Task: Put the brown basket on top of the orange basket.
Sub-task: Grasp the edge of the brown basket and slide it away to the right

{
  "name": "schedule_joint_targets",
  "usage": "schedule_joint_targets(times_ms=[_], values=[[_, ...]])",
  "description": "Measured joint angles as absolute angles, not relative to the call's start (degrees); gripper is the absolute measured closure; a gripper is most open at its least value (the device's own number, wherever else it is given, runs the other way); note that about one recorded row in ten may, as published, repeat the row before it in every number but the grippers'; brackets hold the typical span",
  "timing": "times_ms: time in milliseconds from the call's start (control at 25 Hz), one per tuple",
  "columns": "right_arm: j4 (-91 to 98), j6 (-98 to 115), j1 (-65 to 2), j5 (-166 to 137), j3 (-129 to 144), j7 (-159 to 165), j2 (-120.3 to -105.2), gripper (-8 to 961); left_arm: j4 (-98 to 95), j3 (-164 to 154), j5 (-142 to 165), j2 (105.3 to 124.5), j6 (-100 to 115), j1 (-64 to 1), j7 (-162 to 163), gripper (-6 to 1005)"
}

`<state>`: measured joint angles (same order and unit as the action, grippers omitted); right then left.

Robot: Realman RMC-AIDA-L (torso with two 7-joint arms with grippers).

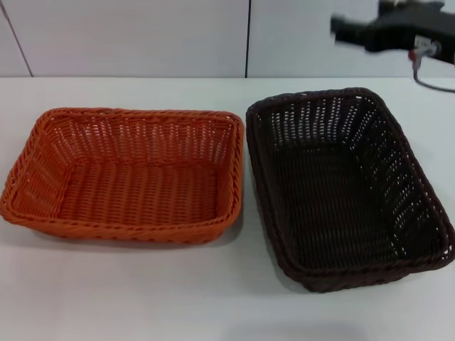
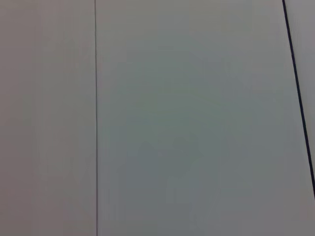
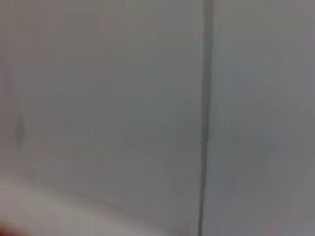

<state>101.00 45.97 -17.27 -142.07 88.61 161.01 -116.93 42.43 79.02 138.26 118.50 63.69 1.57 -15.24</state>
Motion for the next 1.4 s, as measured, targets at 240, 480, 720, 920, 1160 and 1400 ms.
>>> schedule_joint_targets(times_ms=[240,480,720,920,1160,1400], values=[[109.0,78.7,-23.6,-141.1,79.9,152.2,-117.44,147,39.7,79.0,137.6,118.56,63.4,0.0,-15.2,194],[110.3,99.1,-27.7,-138.8,76.4,142.6,-118.39,152,37.5,78.8,134.9,118.57,63.4,-1.5,-15.2,195],[111.4,110.7,-28.2,-135.7,76.9,137.3,-118.65,156,36.6,78.8,131.8,118.56,63.3,-1.8,-15.1,195],[111.2,113.6,-28.0,-136.3,76.9,136.0,-118.65,160,36.4,78.4,129.7,118.62,63.2,-1.5,-15.1,194],[106.1,113.5,-29.0,-139.0,78.4,133.7,-118.66,165,36.4,77.7,129.0,118.65,63.2,-1.3,-15.2,194],[97.6,110.1,-31.4,-141.0,82.1,133.0,-118.75,169,36.4,77.2,129.0,118.64,63.1,-1.4,-15.2,194]])
